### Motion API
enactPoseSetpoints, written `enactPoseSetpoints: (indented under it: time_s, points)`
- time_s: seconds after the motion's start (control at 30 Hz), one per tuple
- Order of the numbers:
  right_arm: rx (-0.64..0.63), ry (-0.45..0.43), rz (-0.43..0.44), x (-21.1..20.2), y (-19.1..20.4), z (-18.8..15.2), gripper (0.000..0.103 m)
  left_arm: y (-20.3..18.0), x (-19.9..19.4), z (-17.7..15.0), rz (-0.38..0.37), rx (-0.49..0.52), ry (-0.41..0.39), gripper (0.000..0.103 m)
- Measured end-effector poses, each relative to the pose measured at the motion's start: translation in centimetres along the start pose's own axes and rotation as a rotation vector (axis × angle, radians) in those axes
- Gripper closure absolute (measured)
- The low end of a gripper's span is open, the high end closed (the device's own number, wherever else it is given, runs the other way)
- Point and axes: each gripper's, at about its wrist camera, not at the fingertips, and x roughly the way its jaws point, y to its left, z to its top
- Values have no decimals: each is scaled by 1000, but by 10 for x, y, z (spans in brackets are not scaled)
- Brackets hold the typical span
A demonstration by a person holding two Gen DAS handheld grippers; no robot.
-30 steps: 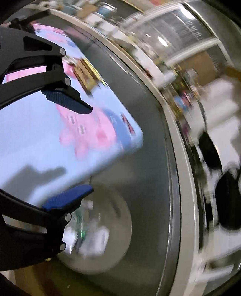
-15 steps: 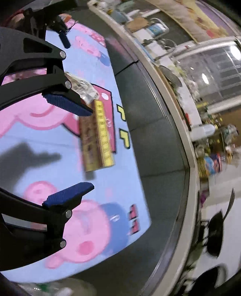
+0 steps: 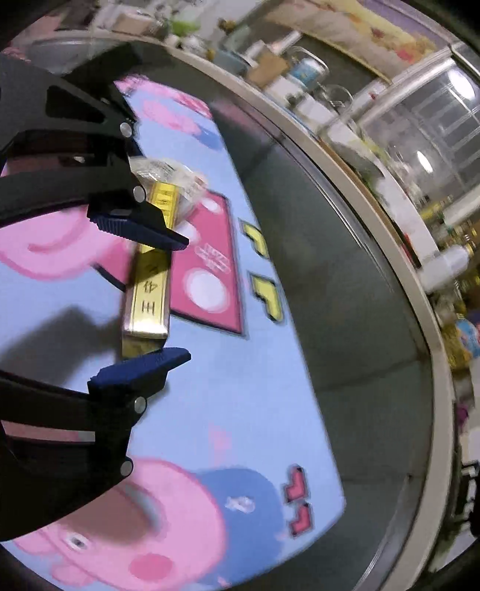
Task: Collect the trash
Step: 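Grasp the white snack wrapper with the left tool while the right grasps the brown box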
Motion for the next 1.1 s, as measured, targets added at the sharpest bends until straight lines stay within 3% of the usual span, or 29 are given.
enactPoseSetpoints:
  time_s: [0.1, 0.17, 0.3, 0.4, 0.47, 0.5, 0.53, 0.6, 0.67, 0.77, 0.87, 0.9, 0.97, 1.07, 1.1]
  points:
    - [-50, 11, 16, -13, 19, -35, 48, 4, -12, -15, -31, -21, 4, 49]
    - [-49, 54, 100, -19, 31, -65, 48, 8, -24, -28, -77, -46, 4, 49]
    - [-125, 111, 156, -26, 62, -116, 48, 8, -50, -64, -95, -46, 6, 49]
    - [-243, 66, 119, -42, 86, -144, 48, 11, -65, -84, -103, -63, 13, 48]
    - [-299, 9, 65, -50, 92, -142, 38, 16, -72, -93, -98, -83, 22, 48]
    - [-311, -33, 27, -54, 91, -134, 24, 18, -75, -97, -98, -96, 27, 48]
    - [-331, -82, -19, -56, 88, -125, 18, 20, -77, -99, -100, -108, 31, 48]
    - [-372, -106, -80, -50, 82, -106, 13, 24, -80, -103, -102, -135, 39, 48]
    - [-382, -66, -138, -31, 68, -85, 13, 25, -84, -108, -97, -152, 46, 48]
    - [-386, 1, -157, -5, 54, -63, 13, 24, -87, -113, -86, -163, 57, 48]
    - [-445, 46, -155, 8, 55, -67, 13, 23, -90, -117, -76, -159, 65, 48]
    - [-471, 41, -172, 6, 56, -73, 16, 23, -90, -117, -72, -156, 67, 48]
    - [-489, 37, -175, 0, 59, -84, 31, 22, -90, -117, -66, -155, 67, 48]
    - [-431, 26, -158, -19, 61, -101, 50, 21, -89, -116, -56, -157, 65, 48]
    - [-414, 30, -148, -22, 63, -105, 63, 21, -89, -117, -55, -159, 63, 48]
